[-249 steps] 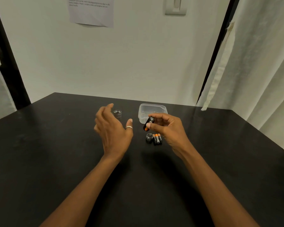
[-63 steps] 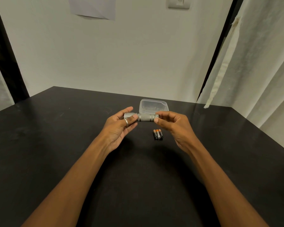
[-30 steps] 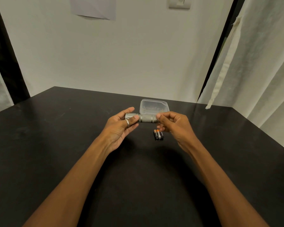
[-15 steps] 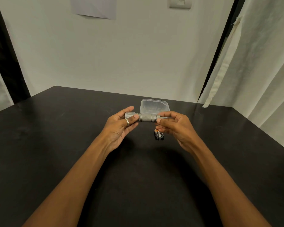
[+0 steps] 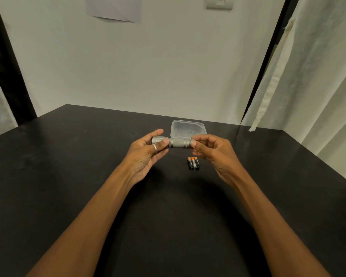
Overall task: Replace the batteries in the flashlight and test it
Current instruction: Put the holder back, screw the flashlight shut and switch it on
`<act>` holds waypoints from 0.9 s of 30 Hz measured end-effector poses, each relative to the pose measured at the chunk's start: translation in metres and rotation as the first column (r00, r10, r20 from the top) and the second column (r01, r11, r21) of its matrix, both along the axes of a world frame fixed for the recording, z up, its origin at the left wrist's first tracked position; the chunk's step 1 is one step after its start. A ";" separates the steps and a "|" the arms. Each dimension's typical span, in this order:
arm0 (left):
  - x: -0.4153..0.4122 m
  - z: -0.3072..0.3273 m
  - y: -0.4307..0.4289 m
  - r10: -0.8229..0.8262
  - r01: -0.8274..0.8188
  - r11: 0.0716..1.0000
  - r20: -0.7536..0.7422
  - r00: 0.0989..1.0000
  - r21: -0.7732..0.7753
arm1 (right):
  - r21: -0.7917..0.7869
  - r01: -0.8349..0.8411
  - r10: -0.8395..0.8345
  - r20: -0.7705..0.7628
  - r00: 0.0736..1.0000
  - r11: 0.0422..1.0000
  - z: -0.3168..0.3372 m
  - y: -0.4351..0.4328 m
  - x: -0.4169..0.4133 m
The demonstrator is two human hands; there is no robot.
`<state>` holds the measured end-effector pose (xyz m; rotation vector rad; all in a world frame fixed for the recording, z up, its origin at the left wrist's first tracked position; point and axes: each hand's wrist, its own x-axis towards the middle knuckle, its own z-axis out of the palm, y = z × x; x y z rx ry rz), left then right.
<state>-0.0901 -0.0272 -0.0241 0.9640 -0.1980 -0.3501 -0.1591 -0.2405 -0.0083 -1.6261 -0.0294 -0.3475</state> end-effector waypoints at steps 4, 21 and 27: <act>-0.001 0.000 -0.001 -0.007 0.007 1.000 0.010 1.000 0.003 | -0.083 0.113 -0.118 -0.060 0.991 0.990 -0.002 0.007 0.003; -0.001 0.000 0.000 -0.012 0.012 1.000 0.011 1.000 0.012 | -0.105 -0.002 -0.006 -0.072 0.997 0.995 0.003 0.003 -0.003; 0.000 -0.001 0.000 -0.025 0.025 1.000 0.012 1.000 0.004 | -0.261 0.094 -0.124 -0.105 0.987 0.961 0.002 0.010 -0.001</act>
